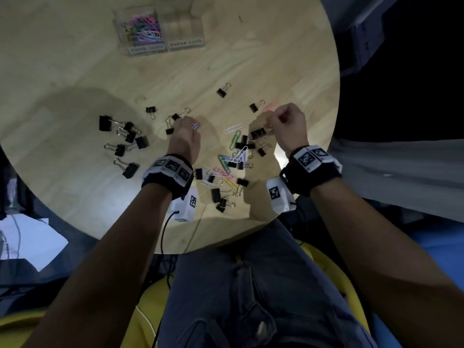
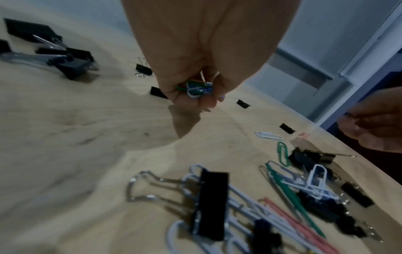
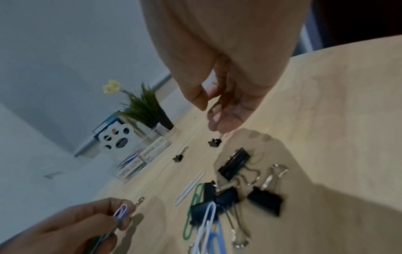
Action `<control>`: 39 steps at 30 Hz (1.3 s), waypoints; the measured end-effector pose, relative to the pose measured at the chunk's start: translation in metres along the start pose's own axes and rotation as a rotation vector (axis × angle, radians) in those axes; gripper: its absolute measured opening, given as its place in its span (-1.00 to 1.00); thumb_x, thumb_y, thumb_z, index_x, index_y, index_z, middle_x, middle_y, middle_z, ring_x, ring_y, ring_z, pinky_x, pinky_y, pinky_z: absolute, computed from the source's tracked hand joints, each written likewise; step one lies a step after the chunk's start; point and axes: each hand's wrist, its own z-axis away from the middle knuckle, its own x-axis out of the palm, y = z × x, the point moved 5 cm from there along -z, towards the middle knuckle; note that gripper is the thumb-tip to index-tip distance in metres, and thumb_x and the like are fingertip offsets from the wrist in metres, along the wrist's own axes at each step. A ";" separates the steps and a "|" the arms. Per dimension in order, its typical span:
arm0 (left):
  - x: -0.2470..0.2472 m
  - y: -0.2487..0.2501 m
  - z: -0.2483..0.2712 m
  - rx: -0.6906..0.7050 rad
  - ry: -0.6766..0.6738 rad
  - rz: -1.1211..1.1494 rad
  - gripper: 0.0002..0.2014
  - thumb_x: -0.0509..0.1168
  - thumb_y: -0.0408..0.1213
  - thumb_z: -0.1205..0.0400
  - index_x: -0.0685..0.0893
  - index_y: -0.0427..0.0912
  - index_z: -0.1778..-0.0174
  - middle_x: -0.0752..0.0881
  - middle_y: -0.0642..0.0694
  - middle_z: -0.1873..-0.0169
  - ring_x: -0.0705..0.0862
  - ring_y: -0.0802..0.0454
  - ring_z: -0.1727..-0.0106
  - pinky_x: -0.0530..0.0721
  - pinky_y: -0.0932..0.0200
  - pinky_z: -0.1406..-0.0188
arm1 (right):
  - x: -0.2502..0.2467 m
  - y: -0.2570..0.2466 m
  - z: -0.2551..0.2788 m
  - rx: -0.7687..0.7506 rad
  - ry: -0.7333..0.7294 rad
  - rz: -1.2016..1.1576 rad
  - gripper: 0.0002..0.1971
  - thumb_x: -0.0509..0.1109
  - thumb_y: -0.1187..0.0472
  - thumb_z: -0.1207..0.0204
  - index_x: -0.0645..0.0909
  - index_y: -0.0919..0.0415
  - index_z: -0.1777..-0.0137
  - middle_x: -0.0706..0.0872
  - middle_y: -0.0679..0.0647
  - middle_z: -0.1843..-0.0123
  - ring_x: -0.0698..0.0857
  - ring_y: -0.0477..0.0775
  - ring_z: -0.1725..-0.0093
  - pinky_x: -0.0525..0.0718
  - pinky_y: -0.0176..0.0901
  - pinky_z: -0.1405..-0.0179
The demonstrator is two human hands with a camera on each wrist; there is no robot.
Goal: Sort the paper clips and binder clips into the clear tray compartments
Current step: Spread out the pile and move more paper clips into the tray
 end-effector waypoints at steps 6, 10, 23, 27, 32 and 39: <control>0.024 0.030 -0.011 0.014 -0.144 -0.122 -0.84 0.24 -0.19 -0.61 0.57 -0.16 -0.04 0.67 -0.05 0.08 0.64 -0.03 0.05 0.51 0.15 0.09 | -0.011 0.015 0.003 -0.026 0.036 0.132 -0.89 0.28 0.40 -0.52 0.53 0.19 0.16 0.71 0.09 0.17 0.64 0.08 0.15 0.58 -0.37 0.26; 0.039 0.048 -0.018 0.137 -0.175 -0.275 -0.81 0.27 -0.24 -0.61 0.57 -0.18 -0.11 0.65 -0.18 -0.10 0.64 -0.15 -0.07 0.53 0.07 0.04 | -0.028 0.016 -0.008 -0.062 0.197 0.328 -0.84 0.26 0.36 -0.58 0.62 0.41 -0.05 0.71 0.29 -0.06 0.63 0.12 0.06 0.61 -0.21 0.02; 0.033 0.023 -0.014 -0.093 -0.154 0.122 -0.79 0.10 -0.38 -0.67 0.46 -0.18 -0.21 0.68 -0.34 -0.03 0.66 -0.19 -0.01 0.54 0.12 0.05 | -0.015 0.002 -0.053 -0.180 -0.105 0.821 -0.83 0.17 0.36 -0.63 0.55 0.44 -0.04 0.67 0.33 -0.05 0.63 0.29 -0.08 0.66 0.04 -0.04; 0.044 0.014 -0.010 -0.231 -0.225 0.259 -0.83 0.09 -0.29 -0.62 0.56 -0.08 0.23 0.63 -0.32 0.18 0.57 -0.28 0.14 0.53 0.02 0.20 | -0.004 -0.011 -0.008 -0.266 -0.191 0.507 -0.94 0.06 0.41 -0.66 0.35 0.32 -0.01 0.46 -0.05 0.39 0.44 -0.11 0.46 0.42 -0.47 0.51; 0.046 0.022 -0.006 -0.252 -0.176 0.150 -0.66 0.21 0.08 -0.58 0.41 -0.07 0.37 0.53 -0.10 0.26 0.47 -0.04 0.16 0.42 0.12 0.06 | 0.027 0.001 0.038 -0.495 -0.409 0.815 -0.66 0.10 0.32 -0.60 0.50 0.10 -0.32 0.73 0.13 -0.06 0.72 0.17 0.13 0.66 -0.10 0.16; 0.051 0.043 -0.003 0.022 -0.193 -0.216 -0.76 0.26 -0.03 -0.60 0.59 -0.12 -0.03 0.72 -0.07 0.11 0.67 -0.07 0.11 0.57 0.11 0.14 | 0.004 0.016 0.030 -0.603 -0.377 1.067 -0.65 0.11 0.23 -0.63 0.53 -0.01 -0.34 0.67 0.10 -0.14 0.73 0.29 0.07 0.50 -0.06 0.28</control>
